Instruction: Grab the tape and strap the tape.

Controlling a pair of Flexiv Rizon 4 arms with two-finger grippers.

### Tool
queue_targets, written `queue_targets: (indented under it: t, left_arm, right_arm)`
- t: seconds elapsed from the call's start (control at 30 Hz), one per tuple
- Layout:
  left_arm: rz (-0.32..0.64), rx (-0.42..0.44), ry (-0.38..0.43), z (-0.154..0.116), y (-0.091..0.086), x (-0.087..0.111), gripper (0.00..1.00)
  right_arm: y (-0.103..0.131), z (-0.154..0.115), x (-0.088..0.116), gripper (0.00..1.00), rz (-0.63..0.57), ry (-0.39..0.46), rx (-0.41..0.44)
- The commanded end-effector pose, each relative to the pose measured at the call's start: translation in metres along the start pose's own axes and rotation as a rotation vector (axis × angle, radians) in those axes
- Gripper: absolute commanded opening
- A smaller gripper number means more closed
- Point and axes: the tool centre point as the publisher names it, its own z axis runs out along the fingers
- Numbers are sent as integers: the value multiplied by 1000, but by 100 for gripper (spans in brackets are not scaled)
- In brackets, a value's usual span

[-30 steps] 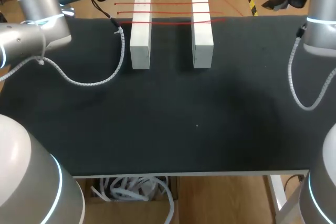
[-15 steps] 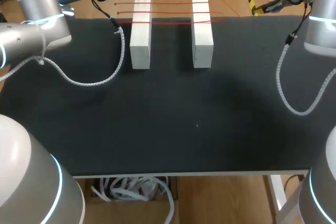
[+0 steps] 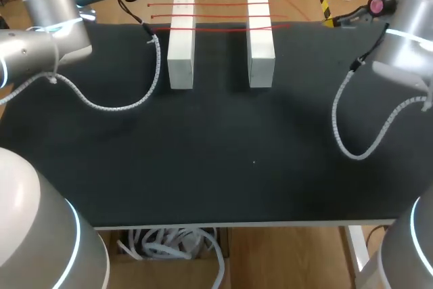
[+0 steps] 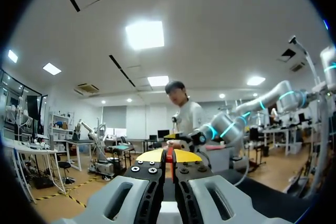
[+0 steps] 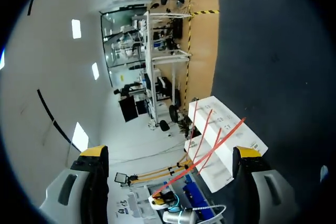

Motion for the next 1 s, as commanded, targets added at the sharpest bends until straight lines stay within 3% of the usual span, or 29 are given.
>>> queue_targets:
  t: [0.03,0.33,0.63,1.0]
  left_arm:
    - [2,-1,-5,0,0,2,0]
    - [2,-1,-5,0,0,2,0]
    - [2,-1,-5,0,0,2,0]
    - [2,-1,-5,0,0,2,0]
  right_arm:
    - [-4,8,-12,100,-15,174,-185]
    - [-1,17,-17,100,-14,156,-237]
    - [-17,29,-17,100,-22,122,-186]
    - [-11,37,-3,100,-27,218,-144]
